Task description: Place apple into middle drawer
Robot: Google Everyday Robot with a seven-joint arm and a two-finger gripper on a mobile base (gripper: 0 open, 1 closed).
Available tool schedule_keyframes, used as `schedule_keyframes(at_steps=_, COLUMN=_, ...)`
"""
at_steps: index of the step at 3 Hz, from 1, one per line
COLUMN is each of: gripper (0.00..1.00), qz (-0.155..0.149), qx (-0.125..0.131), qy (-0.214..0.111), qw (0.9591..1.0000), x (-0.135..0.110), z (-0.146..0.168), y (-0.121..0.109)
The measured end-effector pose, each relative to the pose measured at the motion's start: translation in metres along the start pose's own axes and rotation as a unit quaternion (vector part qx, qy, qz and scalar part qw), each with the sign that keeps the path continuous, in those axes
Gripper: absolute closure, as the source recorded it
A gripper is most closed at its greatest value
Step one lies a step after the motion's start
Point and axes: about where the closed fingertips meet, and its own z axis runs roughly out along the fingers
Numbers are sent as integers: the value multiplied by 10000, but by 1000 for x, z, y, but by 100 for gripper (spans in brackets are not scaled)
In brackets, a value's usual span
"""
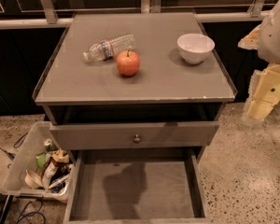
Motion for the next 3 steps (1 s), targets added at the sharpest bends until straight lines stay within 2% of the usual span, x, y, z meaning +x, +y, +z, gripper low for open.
schedule_keyframes(at_steps=1, gripper=0, qz=-9, qx=16, qy=-9, qw=10000, x=-1, z=0, y=0)
schedule_keyframes(at_steps=2, gripper=0, qz=-279, qx=88, qy=-186, qw=9994, x=-31, z=9, y=-15)
schedule_keyframes(at_steps=3, gripper=0, qz=-500, qx=22, qy=-512, qw=9974, x=-66, z=21, y=-33)
